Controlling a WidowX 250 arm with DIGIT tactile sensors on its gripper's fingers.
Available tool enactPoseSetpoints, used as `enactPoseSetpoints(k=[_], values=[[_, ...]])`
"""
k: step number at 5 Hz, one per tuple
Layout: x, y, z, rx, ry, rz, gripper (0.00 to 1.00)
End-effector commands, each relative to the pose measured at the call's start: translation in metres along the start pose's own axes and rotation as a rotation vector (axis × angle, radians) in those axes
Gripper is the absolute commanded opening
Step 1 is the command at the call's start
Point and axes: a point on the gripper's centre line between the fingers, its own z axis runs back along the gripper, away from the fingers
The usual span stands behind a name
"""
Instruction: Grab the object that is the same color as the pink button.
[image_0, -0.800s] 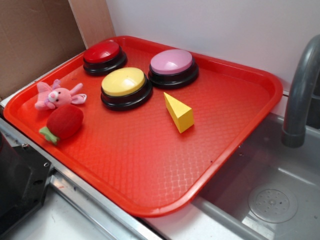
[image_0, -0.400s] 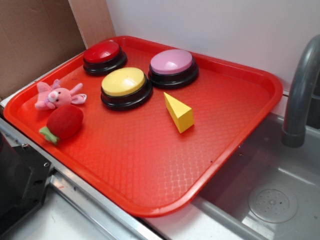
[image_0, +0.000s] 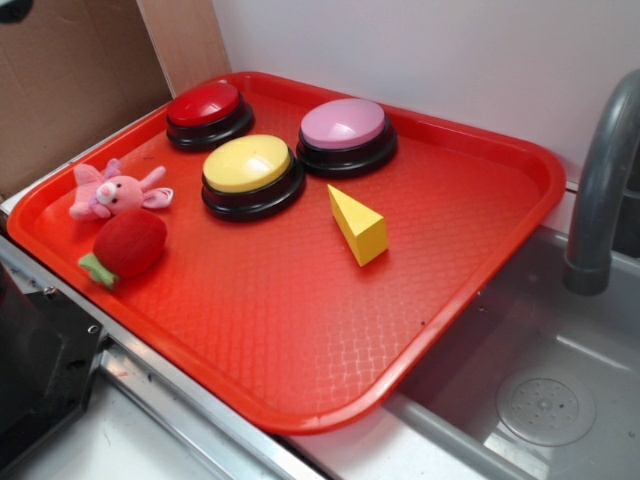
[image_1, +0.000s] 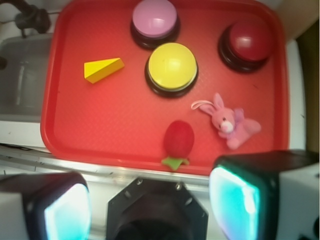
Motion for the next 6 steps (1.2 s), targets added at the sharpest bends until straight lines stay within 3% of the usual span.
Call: enactPoseSetpoints(k=[1, 3, 4, 6], values=[[0.006, 0.051, -0.032, 0.019, -0.004, -0.122, 1.00], [0.022, 0.085, -0.080, 0.036, -0.018, -0.362, 1.00], [0.024, 0.097, -0.113, 0.020, 0.014, -0.368, 1.00], [0.014, 0.113, -0.151, 0.080, 0.080, -0.346, 1.00]])
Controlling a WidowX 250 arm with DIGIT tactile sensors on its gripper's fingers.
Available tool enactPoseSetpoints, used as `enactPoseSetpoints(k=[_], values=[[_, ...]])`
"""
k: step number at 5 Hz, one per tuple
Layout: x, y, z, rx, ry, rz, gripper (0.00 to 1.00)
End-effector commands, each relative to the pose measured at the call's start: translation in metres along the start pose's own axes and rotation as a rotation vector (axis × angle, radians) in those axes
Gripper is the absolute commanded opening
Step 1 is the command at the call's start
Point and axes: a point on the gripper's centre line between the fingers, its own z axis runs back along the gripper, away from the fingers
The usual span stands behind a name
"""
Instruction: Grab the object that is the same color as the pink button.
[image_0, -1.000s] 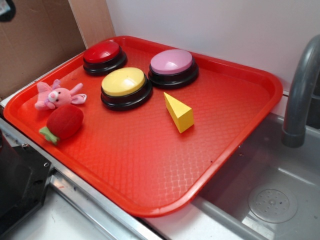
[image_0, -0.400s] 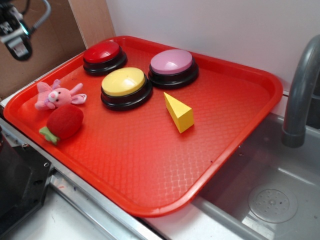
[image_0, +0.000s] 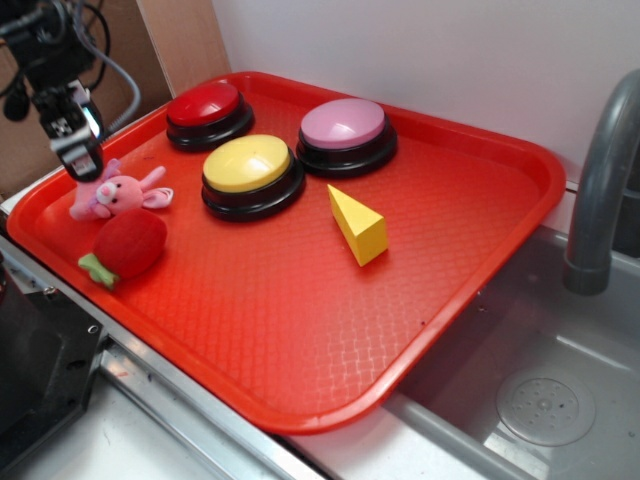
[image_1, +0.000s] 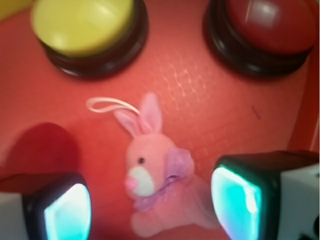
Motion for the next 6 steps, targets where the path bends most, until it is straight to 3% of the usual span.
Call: enactPoseSetpoints(k=[1, 2, 3, 4, 5, 6], values=[[-0.006, 0.005, -0.021, 0.028, 0.049, 0.021, 1.00], [-0.010, 0.005, -0.038, 0.026, 0.101, 0.088, 1.00], [-0.015, 0.007, -0.049, 0.013, 0.106, 0.130, 0.00], [-0.006, 0.004, -0.051, 0.015, 0.154, 0.115, 0.00], [-0.002, -0.001, -0.034, 0.040, 0.115, 0.191, 0.00], [0.016, -0.014, 0.005, 0.014, 0.088, 0.250, 0.00]])
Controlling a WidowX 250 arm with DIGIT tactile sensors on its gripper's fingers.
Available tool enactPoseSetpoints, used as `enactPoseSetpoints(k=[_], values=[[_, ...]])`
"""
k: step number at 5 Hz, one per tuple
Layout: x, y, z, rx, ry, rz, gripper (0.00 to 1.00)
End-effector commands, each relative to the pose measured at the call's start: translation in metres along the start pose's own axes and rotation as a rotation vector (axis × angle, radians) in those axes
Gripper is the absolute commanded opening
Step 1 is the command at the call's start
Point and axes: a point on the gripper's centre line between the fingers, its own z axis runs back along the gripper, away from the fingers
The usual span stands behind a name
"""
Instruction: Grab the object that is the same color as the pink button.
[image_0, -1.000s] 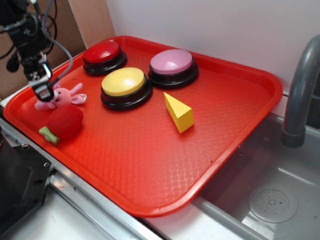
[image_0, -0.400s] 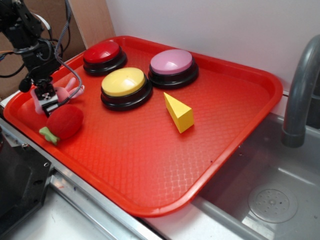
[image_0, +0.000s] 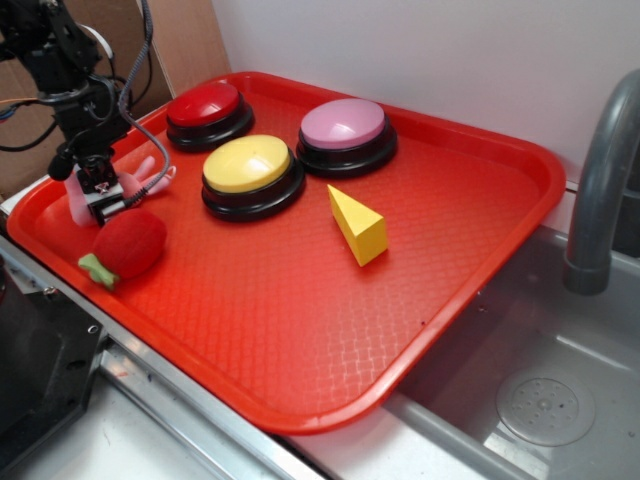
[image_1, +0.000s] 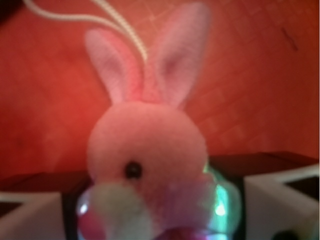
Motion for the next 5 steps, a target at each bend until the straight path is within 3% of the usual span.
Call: enactPoseSetpoints(k=[1, 2, 4, 5], values=[[0.027, -0.042, 0.093, -0.017, -0.065, 0.084, 0.00], [0.040, -0.081, 0.124, -0.007, -0.084, 0.054, 0.00], [0.042, -0.126, 0.135, 0.056, -0.142, 0.226, 0.00], [0.030, -0.115, 0.134, 0.011, -0.095, 0.400, 0.05]])
